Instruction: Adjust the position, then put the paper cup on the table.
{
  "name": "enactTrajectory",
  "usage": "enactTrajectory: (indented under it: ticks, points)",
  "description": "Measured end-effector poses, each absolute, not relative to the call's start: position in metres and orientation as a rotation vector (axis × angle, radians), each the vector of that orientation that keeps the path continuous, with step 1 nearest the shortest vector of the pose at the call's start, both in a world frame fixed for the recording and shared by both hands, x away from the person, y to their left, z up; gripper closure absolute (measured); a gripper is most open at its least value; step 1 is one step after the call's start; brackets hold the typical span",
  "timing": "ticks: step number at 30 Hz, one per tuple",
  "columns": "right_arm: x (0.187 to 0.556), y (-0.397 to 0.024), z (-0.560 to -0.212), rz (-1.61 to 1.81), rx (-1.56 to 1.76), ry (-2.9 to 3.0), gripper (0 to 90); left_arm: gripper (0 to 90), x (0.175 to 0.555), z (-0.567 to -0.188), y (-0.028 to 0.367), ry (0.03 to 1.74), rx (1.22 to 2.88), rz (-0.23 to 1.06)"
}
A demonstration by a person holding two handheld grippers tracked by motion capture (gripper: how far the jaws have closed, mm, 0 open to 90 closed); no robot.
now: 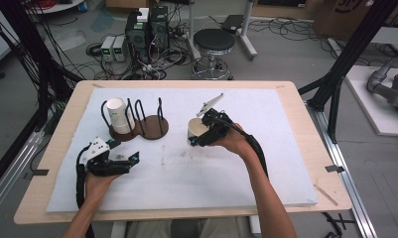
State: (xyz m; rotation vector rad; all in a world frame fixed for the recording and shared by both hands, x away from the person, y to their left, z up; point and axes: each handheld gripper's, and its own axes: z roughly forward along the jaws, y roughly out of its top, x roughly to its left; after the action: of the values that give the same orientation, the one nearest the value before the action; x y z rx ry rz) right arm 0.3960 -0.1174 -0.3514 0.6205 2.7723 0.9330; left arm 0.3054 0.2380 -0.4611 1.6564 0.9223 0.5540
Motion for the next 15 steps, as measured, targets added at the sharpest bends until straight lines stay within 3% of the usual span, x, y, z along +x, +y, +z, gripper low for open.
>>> enactTrajectory:
  ticks: [15]
  points:
    - [0.3961, -0.1178, -0.3499, 0.949, 0.624, 2.772, 32.3, 8.0, 0.3053, -0.4612, 0.2388, 0.921, 1.649, 0.546]
